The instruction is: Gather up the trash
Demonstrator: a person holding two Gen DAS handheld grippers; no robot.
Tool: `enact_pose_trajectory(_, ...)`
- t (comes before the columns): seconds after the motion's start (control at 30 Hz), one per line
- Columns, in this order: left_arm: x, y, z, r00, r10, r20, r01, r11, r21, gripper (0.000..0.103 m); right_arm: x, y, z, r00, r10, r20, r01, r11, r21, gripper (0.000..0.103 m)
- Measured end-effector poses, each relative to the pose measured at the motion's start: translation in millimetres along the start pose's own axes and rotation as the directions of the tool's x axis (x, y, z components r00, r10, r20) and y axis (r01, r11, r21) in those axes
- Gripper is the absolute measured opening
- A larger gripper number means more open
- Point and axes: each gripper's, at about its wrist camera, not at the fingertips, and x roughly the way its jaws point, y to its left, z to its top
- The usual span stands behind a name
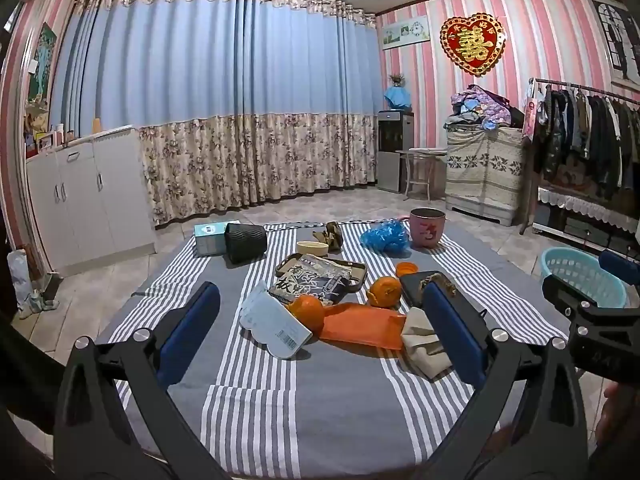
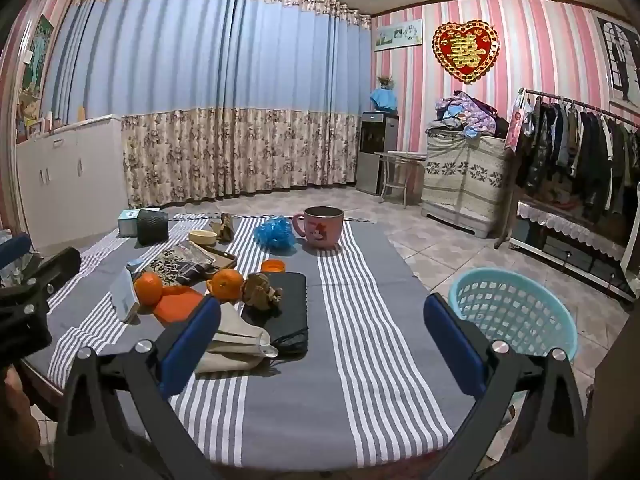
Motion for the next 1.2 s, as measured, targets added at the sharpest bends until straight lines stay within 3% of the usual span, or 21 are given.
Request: enact_pose_trajectory(1.2,-2,6,0,1.000,-0.012,-0.006,0.012,1.000,-0.009,0.098,-2,-4,-4,0.999,-0.034,0.001,0.034,0.999,0.003,0.099)
